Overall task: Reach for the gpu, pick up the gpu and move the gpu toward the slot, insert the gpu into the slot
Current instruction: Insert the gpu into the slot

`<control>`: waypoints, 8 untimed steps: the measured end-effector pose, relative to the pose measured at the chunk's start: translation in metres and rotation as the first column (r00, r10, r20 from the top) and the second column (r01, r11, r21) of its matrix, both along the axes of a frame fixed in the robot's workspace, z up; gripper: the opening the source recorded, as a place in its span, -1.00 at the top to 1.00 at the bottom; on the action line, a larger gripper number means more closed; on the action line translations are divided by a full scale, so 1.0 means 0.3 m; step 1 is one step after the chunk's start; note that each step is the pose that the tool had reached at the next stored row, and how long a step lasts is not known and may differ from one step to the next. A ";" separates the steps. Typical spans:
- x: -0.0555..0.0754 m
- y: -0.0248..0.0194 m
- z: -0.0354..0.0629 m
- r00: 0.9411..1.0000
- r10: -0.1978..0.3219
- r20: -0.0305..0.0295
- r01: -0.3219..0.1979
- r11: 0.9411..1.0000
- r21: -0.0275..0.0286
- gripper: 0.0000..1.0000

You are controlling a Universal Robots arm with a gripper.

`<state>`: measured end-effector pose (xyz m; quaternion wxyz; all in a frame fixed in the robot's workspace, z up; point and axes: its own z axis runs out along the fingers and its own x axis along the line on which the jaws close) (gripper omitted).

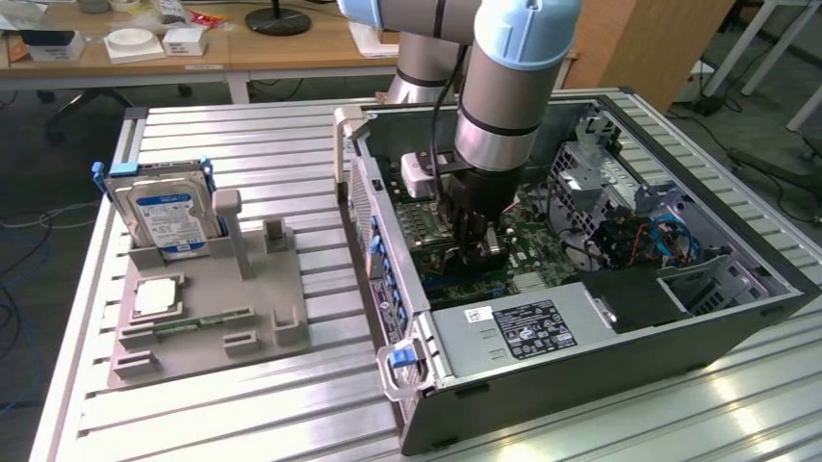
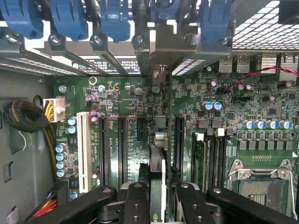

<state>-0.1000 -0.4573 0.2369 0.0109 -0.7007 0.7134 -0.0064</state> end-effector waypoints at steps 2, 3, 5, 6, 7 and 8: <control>0.000 0.000 0.000 1.000 0.000 0.000 0.000 1.000 0.000 0.47; 0.000 0.000 0.000 1.000 0.000 0.001 0.000 1.000 0.000 0.47; 0.000 0.000 0.000 1.000 0.000 0.001 0.000 1.000 0.000 0.47; 0.000 0.000 0.000 1.000 0.000 0.001 0.000 1.000 0.000 0.47; 0.000 0.000 0.000 1.000 0.000 0.001 0.000 1.000 0.000 0.47; 0.000 0.000 0.000 1.000 0.000 0.001 0.000 1.000 0.000 0.47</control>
